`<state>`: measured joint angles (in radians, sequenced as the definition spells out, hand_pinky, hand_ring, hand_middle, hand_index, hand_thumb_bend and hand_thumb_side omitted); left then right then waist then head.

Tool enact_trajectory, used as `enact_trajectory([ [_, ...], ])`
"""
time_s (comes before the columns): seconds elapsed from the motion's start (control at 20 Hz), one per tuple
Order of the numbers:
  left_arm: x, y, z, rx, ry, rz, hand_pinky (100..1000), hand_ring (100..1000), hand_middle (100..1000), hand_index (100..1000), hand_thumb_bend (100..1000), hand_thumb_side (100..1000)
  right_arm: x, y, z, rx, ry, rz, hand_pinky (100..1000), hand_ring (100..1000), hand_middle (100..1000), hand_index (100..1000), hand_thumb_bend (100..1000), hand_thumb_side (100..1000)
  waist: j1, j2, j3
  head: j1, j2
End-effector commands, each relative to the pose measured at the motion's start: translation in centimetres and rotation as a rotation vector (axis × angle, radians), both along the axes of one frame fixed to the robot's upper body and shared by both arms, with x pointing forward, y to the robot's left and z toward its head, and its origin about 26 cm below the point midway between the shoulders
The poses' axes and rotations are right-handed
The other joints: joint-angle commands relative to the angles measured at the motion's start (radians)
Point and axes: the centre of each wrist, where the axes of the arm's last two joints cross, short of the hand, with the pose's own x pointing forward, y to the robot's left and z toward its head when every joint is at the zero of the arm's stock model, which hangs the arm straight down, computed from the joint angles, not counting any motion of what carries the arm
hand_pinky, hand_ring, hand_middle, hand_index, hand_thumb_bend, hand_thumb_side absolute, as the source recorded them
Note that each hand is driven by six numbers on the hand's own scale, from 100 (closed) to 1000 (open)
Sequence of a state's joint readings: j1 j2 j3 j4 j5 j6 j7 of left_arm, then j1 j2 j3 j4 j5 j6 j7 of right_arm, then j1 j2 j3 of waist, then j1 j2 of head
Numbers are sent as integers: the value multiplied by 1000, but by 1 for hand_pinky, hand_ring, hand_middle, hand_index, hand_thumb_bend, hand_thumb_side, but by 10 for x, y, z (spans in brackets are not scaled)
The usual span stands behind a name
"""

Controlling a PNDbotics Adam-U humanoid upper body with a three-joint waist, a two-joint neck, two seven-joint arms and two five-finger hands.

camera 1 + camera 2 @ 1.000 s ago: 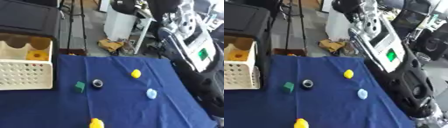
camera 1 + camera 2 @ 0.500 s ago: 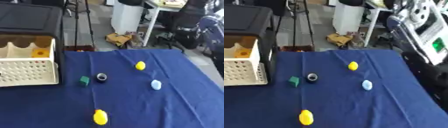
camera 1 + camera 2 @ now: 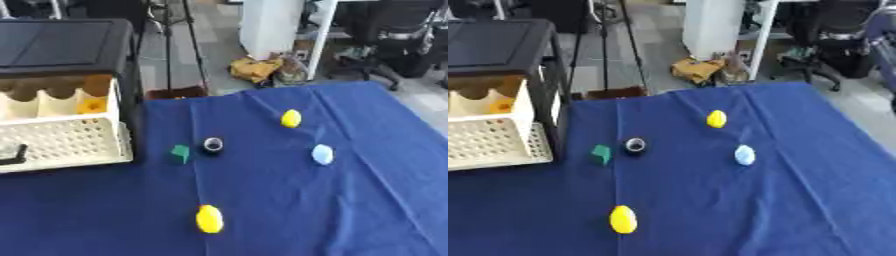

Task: Pick up objects from table and place into drawer.

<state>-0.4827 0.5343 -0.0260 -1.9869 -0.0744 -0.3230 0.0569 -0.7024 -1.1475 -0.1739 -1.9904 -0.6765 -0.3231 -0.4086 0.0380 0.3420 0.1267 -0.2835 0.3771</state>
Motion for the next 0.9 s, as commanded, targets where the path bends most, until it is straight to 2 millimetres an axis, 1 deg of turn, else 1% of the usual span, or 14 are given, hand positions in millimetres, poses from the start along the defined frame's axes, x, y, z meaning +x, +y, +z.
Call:
enact_trajectory([
  [0.05,-6,17,12,86,-81,86,441,625,666,832,100,784,-3,-4,-2,5,-56,42,680,839,647,850,100,1000,5,-25,-7,51,12],
  [0.2,-9,29,13,183,-113,174,363,570,654,818,100,738,5,-7,-16,17,-53,73,688,844,656,845,100,1000,16,-28,-14,73,17],
  [0.25,-11,34,12,235,-118,208,357,564,657,822,100,737,7,-8,-20,21,-57,81,688,844,658,844,100,1000,18,-29,-17,77,19],
  [0.3,-12,37,11,300,-113,240,361,570,685,850,100,781,9,-9,-24,23,-61,86,689,847,660,843,100,1000,21,-30,-19,80,20],
  [0.35,-13,41,11,396,-98,276,366,573,702,861,100,801,11,-10,-28,23,-64,90,690,849,660,843,100,1000,24,-32,-22,84,22],
  [0.4,-15,45,10,495,-81,309,373,572,714,884,100,851,13,-11,-32,23,-66,93,692,852,662,844,100,1000,27,-33,-25,87,24],
  [0.45,-16,48,10,602,-59,337,374,572,721,892,100,879,15,-11,-36,23,-66,95,693,852,661,845,100,1000,30,-34,-28,92,26],
  [0.55,-18,52,12,805,-24,380,379,558,722,899,100,879,19,-11,-44,19,-56,95,699,857,656,847,100,1000,36,-36,-32,103,34],
  [0.65,-19,54,16,958,3,402,373,560,720,894,100,880,22,-11,-50,8,-43,96,702,860,650,848,100,1000,42,-40,-38,117,45],
  [0.75,-20,55,19,1098,39,414,414,579,731,894,100,905,25,-9,-56,2,-28,101,705,863,647,849,100,1000,49,-44,-45,132,55],
  [0.8,-21,55,20,1159,61,420,448,595,755,904,100,951,26,-9,-58,0,-22,105,708,866,645,850,100,1000,52,-46,-48,139,58],
  [0.9,-22,55,19,1278,126,426,463,607,790,929,100,1000,28,-7,-62,-8,-10,113,711,868,641,850,100,1000,58,-48,-53,154,65],
])
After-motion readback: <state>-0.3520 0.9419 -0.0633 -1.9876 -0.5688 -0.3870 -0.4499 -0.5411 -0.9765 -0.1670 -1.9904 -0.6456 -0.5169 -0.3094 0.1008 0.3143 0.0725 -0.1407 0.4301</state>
